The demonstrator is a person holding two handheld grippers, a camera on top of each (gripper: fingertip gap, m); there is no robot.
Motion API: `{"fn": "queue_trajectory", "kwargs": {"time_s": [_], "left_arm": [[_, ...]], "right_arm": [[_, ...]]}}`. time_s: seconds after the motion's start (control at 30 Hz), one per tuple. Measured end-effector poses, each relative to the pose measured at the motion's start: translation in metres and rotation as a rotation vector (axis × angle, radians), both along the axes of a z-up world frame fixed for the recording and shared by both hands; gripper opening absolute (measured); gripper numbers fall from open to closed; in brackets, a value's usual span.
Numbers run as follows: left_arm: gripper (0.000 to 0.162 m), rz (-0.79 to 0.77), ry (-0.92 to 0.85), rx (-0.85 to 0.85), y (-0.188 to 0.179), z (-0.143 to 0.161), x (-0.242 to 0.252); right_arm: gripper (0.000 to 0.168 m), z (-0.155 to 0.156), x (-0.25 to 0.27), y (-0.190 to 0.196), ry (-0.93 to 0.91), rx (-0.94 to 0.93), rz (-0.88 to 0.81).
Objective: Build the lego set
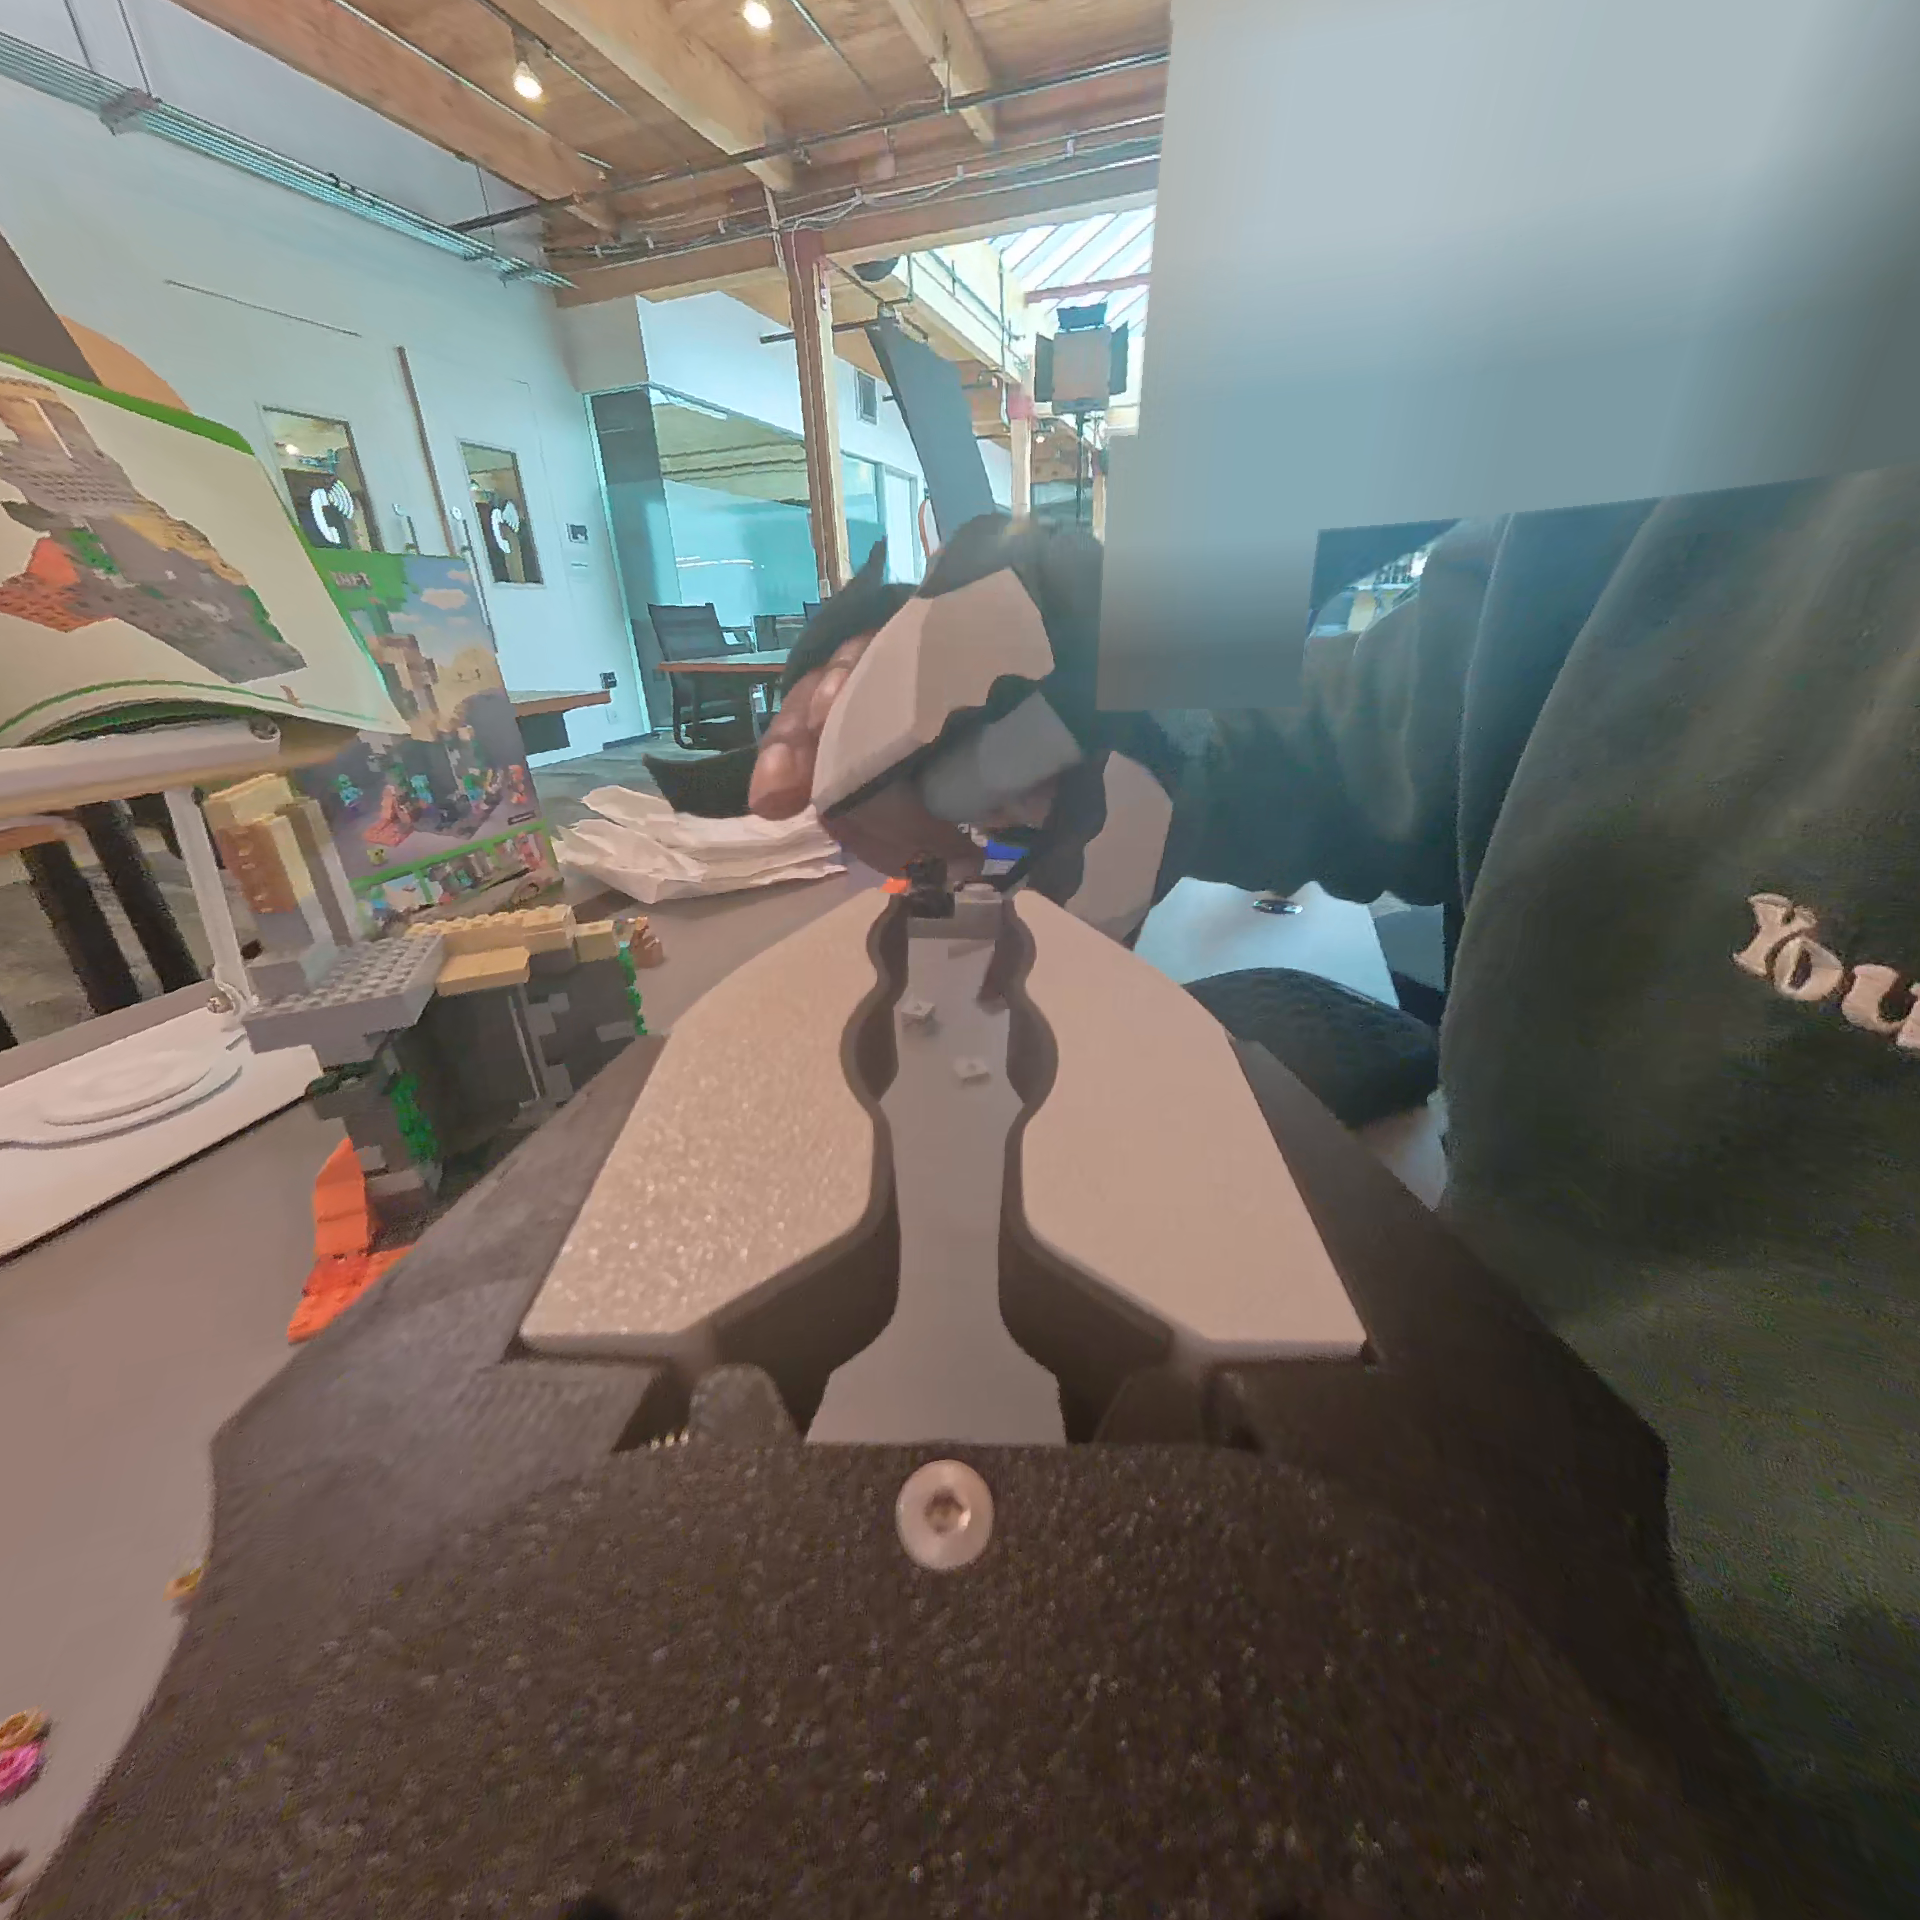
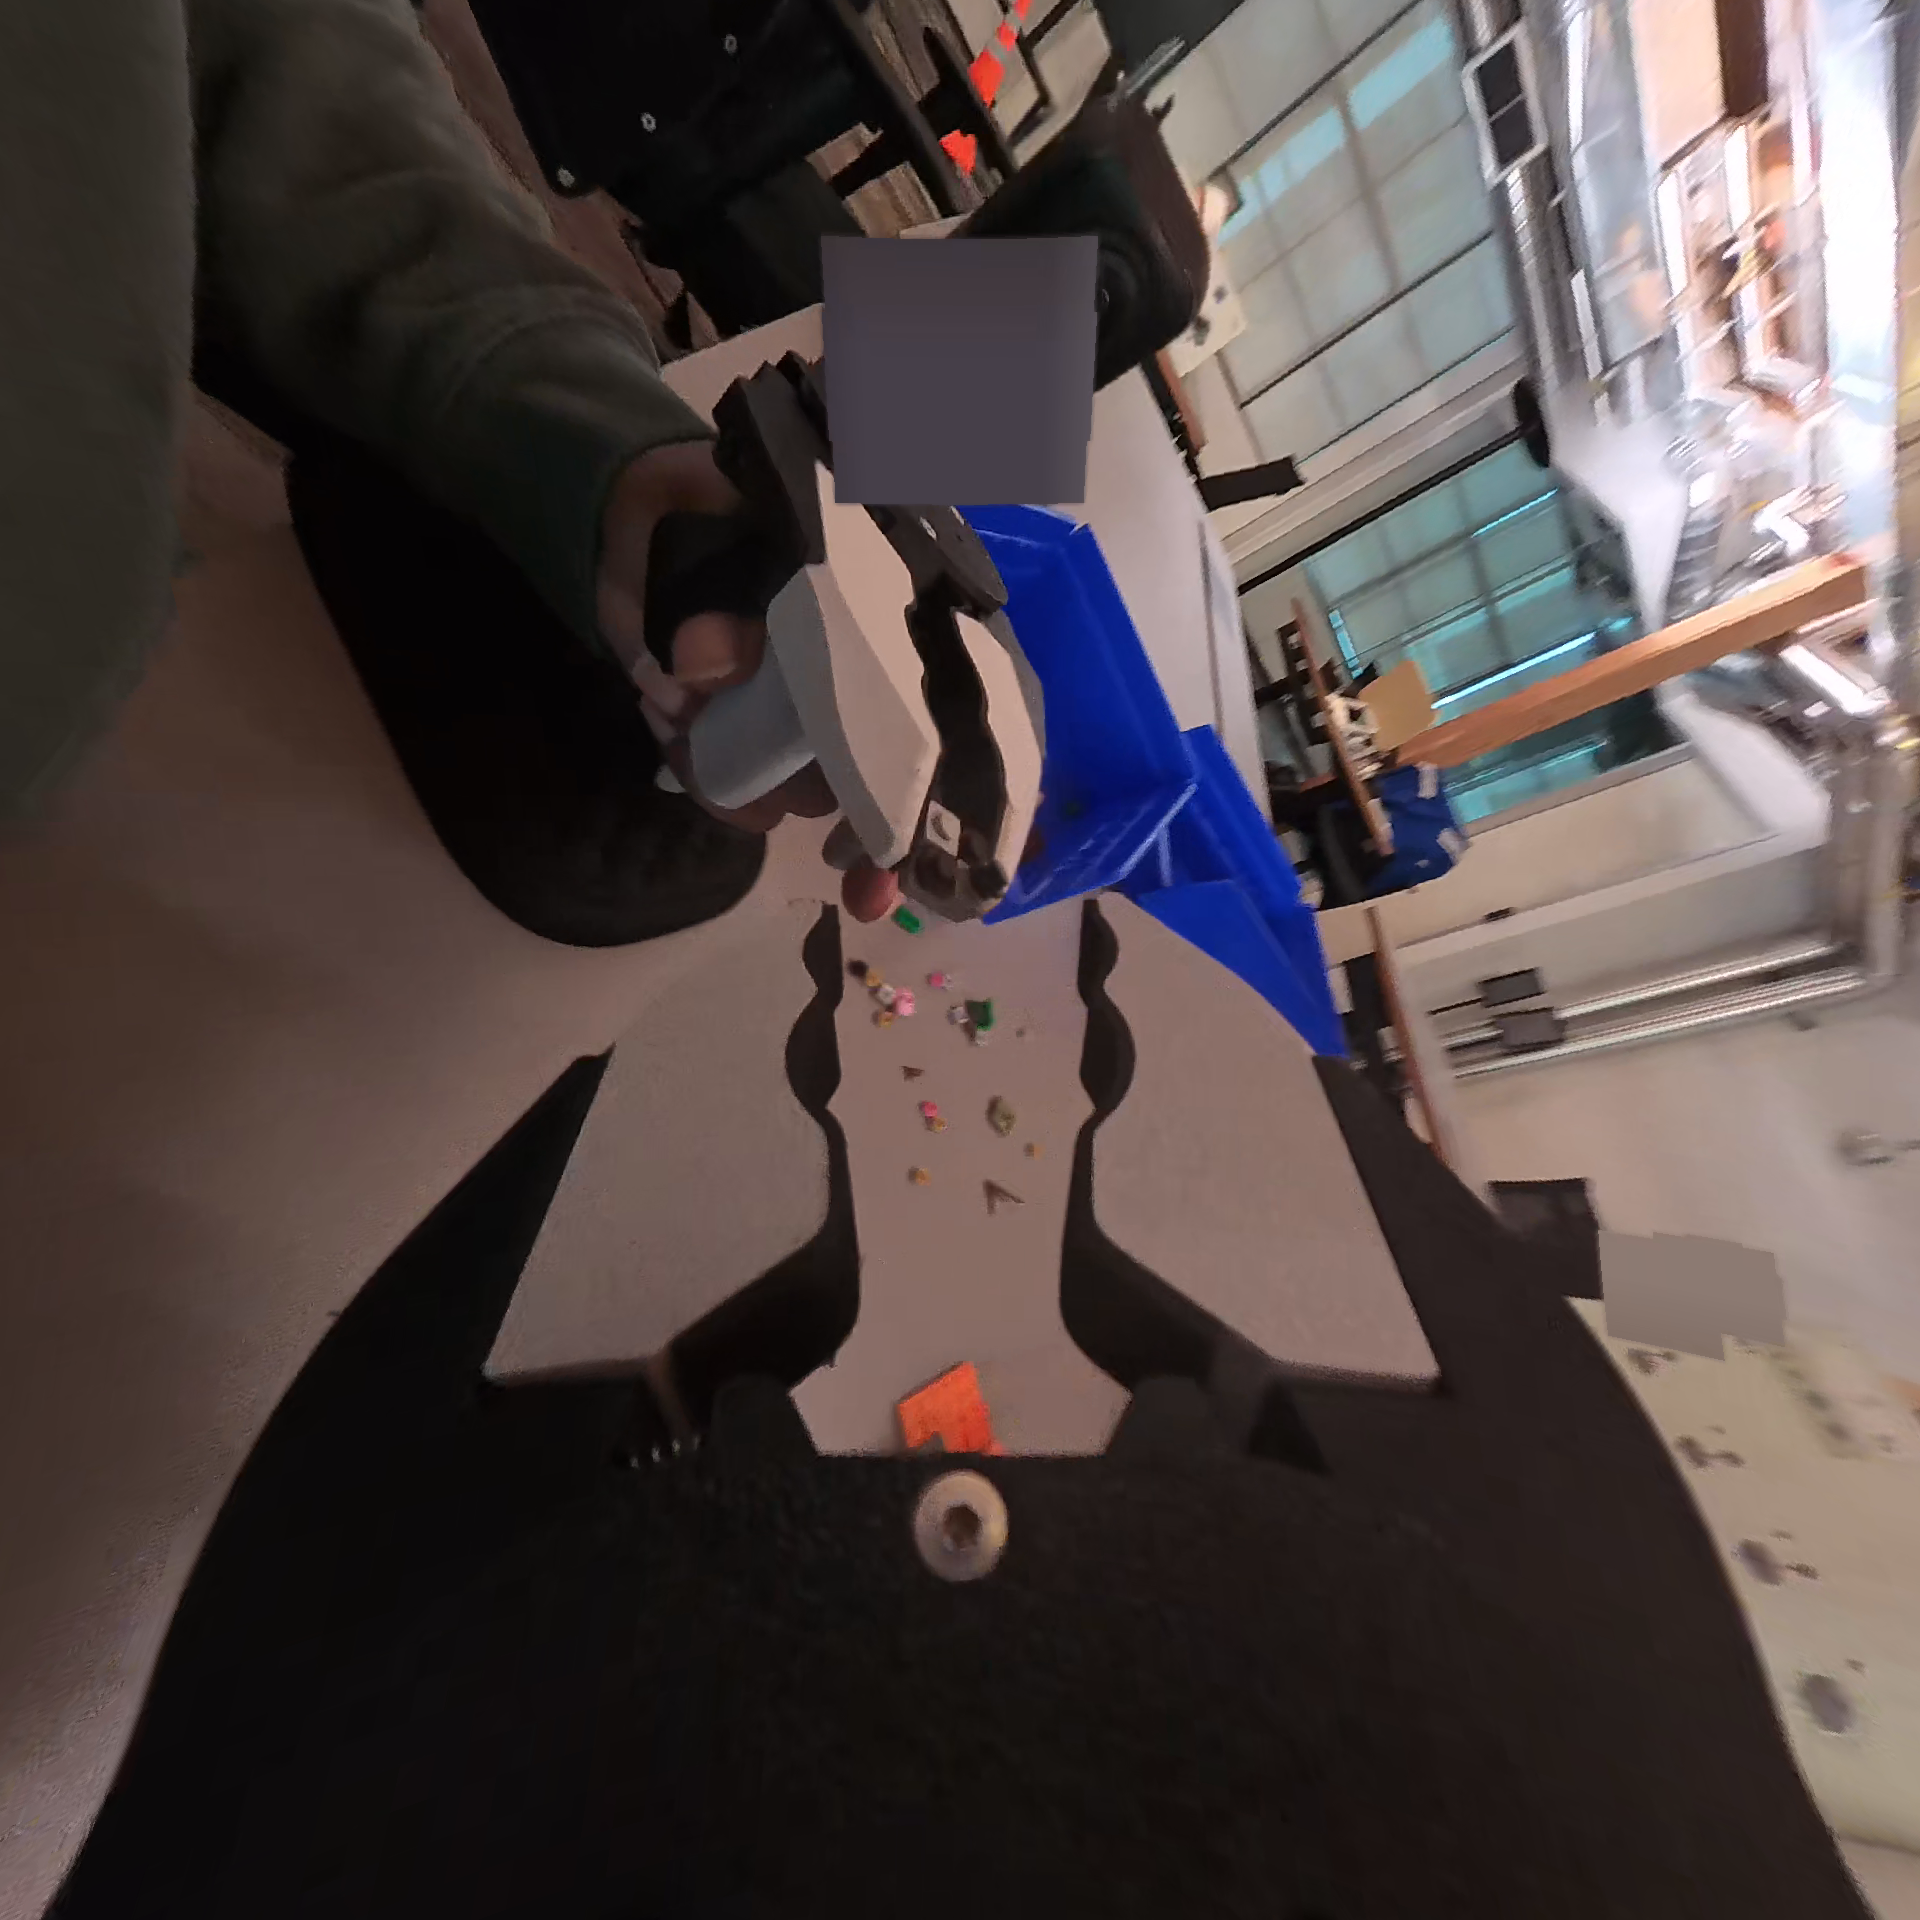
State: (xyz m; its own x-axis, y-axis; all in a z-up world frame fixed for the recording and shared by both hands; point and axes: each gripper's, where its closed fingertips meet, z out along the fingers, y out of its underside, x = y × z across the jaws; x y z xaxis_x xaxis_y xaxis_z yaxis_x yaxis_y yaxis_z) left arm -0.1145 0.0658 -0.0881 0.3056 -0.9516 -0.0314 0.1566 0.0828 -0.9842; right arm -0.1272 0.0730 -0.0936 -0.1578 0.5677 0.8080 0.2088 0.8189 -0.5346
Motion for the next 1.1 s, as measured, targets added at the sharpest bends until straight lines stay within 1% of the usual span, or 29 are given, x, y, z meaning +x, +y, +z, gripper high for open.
{"fn": "queue_trajectory", "kwargs": {"time_s": [0.1,0.27,0.37,0.5,0.63,0.8,1.1], "left_arm": [[0.016,-0.023,-0.006,-0.012,-0.002,0.005,0.008],[0.016,-0.036,-0.008,-0.023,-0.004,0.008,0.018],[0.016,-0.04,-0.009,-0.03,-0.004,0.009,0.023],[0.016,-0.054,-0.021,-0.035,-0.004,0.01,0.028],[0.016,-0.068,-0.036,-0.032,-0.006,0.014,0.032],[0.016,-0.08,-0.06,-0.034,-0.008,0.02,0.033],[0.016,-0.126,-0.172,-0.135,-0.012,0.03,0.033]], "right_arm": [[0.038,0.0,0.002,0.001,0.024,0.079,0.009],[0.031,0.006,0.008,-0.003,0.071,0.123,0.027],[0.03,0.009,0.012,-0.004,0.086,0.141,0.021],[0.029,0.012,0.016,-0.006,0.1,0.156,0.016],[0.021,0.015,0.02,-0.009,0.114,0.163,0.008],[0.019,0.021,0.022,-0.01,0.143,0.177,-0.007],[0.014,0.032,0.022,-0.014,0.183,0.172,-0.013]]}}
